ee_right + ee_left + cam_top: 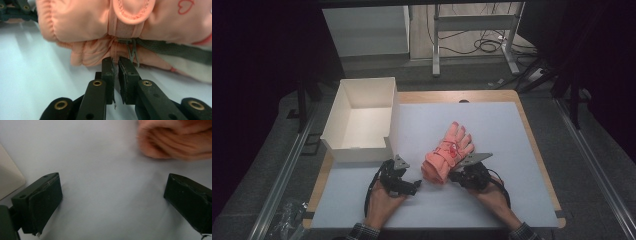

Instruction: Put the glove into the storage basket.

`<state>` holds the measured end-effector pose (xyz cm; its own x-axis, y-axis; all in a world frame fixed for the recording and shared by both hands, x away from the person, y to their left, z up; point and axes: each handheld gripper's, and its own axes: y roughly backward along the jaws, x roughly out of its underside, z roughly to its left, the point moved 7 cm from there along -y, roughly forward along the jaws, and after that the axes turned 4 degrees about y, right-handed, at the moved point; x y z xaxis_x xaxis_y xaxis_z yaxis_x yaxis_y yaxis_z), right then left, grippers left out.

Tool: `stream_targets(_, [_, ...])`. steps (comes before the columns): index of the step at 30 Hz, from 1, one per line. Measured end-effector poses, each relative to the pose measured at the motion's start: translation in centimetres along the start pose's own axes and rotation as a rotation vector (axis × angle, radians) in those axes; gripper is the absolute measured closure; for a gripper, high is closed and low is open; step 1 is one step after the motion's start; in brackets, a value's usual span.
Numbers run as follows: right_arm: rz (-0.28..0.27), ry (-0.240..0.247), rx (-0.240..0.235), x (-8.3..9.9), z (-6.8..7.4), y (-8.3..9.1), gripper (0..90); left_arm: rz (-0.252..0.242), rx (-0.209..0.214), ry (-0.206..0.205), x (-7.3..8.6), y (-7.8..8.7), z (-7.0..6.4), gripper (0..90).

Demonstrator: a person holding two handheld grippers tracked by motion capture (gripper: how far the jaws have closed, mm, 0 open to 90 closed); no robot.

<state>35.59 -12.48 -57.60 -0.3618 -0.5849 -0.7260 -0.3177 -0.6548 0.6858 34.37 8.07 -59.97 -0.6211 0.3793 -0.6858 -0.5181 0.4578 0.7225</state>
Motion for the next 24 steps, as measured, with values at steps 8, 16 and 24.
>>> stream_targets(8, [0.000,0.016,0.009,-0.6,0.3,-0.7,80.1,0.000,0.000,0.004,0.0,0.0,0.0,1.8])
stream_targets(16, [-0.015,0.018,0.090,-0.2,-1.4,1.3,70.6,0.001,0.004,-0.001,0.0,0.0,-0.1,1.4])
stream_targets(24, [-0.017,-0.020,0.178,1.3,-4.3,3.6,51.2,0.023,0.050,-0.018,-1.0,1.2,-0.8,0.1])
